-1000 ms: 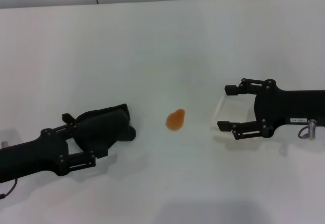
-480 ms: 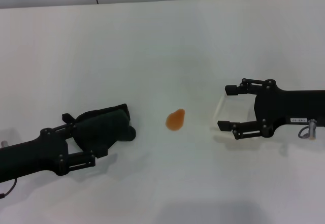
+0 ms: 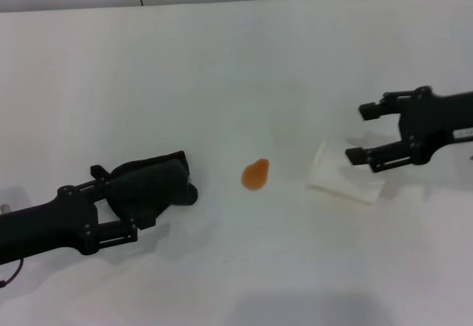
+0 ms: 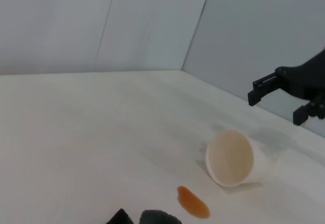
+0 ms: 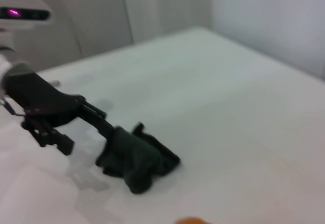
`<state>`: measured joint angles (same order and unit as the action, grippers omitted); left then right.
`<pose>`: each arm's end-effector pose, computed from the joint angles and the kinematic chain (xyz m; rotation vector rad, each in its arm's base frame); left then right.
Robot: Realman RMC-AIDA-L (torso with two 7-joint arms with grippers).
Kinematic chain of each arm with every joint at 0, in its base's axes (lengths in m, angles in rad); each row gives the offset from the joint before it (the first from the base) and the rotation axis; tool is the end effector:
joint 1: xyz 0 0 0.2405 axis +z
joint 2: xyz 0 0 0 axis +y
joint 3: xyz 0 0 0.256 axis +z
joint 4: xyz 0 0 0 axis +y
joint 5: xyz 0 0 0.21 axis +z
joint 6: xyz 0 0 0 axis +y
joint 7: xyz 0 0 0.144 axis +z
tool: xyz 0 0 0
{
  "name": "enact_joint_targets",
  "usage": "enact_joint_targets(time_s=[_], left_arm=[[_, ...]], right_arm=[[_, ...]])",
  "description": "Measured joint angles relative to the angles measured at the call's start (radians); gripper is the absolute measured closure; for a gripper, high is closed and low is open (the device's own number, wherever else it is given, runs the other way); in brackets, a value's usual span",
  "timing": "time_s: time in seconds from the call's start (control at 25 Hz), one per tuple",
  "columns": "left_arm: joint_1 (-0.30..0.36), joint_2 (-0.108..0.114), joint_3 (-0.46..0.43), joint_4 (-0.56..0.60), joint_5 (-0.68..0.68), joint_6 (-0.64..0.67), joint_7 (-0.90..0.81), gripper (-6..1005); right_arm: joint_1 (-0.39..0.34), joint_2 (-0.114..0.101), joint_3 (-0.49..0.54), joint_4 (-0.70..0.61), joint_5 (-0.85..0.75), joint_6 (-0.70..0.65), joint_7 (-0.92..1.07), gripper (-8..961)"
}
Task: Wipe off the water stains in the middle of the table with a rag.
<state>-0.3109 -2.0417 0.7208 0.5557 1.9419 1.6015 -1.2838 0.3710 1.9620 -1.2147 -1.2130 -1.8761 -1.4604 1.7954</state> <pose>-0.3275 0.2555 -0.0033 -2.6506 -0.8455 -0.7249 0.2183 0.3336 0.0424 -2.8234 0.4556 0.3019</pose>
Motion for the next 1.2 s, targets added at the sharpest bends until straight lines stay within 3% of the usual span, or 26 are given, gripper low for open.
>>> enact_joint_targets(time_s=[0.2,0.4,0.48,0.6,0.72,0.92,1.2], left_arm=[[-0.004,0.001,0.0,0.001,0.0,0.0,0.004,192],[-0.014,0.001,0.0,0.003,0.0,0.0,0.0,193],[-0.02,0.002,0.0,0.001,0.0,0.0,-0.001,194],[-0.028,0.0,0.0,0.0,0.0,-0.001,-0.001,194],[-0.032,-0.004,0.0,0.003,0.0,-0.002,-0.001,195],[-0.034,-0.006,0.0,0.0,0.0,-0.004,0.002,196],[-0.037,-0.006,0.0,0.0,0.0,-0.004,0.003,198]], right_arm=[[0.1,-0.003,0.121,-0.072,-0.136,-0.186,0.236,93],[0.201,-0.016,0.144,-0.095,-0.279,-0.278,0.397,93],[0.236,-0.011,0.141,-0.089,-0.355,-0.296,0.423,93],[0.285,0.021,0.139,-0.075,-0.494,-0.315,0.439,93],[0.308,0.047,0.114,-0.069,-0.59,-0.309,0.44,93],[0.308,0.051,0.009,-0.058,-0.601,-0.267,0.451,93],[0.307,0.056,-0.03,-0.058,-0.575,-0.229,0.461,93]])
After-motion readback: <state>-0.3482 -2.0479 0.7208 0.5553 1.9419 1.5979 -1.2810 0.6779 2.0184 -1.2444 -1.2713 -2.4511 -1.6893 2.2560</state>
